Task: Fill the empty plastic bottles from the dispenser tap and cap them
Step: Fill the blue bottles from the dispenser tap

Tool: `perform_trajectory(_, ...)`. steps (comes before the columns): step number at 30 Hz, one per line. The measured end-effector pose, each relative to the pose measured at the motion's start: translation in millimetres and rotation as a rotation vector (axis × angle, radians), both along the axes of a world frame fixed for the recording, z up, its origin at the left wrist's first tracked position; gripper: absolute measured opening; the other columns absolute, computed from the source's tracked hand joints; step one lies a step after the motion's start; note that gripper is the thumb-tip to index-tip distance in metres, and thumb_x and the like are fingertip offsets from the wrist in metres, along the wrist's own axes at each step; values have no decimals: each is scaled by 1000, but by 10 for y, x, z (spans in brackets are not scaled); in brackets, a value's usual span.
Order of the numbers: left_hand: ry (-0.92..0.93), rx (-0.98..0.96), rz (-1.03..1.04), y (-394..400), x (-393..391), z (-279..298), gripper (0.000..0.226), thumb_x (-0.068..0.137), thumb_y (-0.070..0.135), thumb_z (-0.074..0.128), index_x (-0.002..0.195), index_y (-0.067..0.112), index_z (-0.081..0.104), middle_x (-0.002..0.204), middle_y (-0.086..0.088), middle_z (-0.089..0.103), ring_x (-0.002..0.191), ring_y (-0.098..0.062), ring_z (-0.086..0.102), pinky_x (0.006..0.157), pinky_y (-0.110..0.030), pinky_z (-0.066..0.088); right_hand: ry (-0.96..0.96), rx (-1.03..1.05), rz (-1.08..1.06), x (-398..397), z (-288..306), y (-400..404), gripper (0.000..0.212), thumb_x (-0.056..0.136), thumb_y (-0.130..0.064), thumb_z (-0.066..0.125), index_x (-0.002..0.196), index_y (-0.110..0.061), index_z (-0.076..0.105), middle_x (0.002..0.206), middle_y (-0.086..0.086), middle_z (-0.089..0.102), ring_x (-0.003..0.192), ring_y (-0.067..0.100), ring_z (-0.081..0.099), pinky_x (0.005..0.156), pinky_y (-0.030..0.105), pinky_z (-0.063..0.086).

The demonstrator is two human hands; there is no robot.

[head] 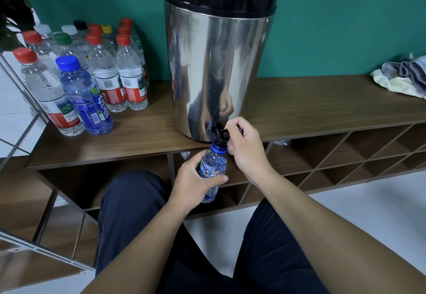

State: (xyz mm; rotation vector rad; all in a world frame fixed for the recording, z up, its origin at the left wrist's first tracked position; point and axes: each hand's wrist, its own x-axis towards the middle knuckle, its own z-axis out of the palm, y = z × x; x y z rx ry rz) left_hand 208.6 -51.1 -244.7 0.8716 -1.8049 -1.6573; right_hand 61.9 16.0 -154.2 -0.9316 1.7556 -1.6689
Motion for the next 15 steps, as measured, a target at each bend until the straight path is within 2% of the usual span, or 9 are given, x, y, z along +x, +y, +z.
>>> perform_trajectory(7, 16, 13, -8, -18, -5, -36, 81, 72, 22, 106, 143, 35, 69, 124, 9, 82, 116, -16, 79, 109, -53, 62, 15, 3, 3, -5, 0, 4, 29, 116, -31, 54, 95, -12, 60, 62, -4, 42, 59, 15, 36, 60, 35, 35)
perform_trajectory(11, 18, 15, -7, -26, -10, -41, 85, 67, 32, 107, 143, 37, 69, 126, 9, 82, 118, -16, 79, 109, -53, 61, 16, 3, -3, -1, 2, 2, 29, 116, -31, 54, 95, -13, 60, 62, -3, 41, 60, 16, 35, 61, 38, 33)
perform_trajectory(15, 19, 15, -5, -28, -11, -47, 82, 71, 23, 107, 143, 35, 69, 125, 10, 82, 117, -15, 79, 109, -53, 61, 25, 11, -3, -8, -2, 4, 30, 116, -32, 54, 98, -8, 60, 63, -2, 41, 60, 16, 36, 61, 39, 34)
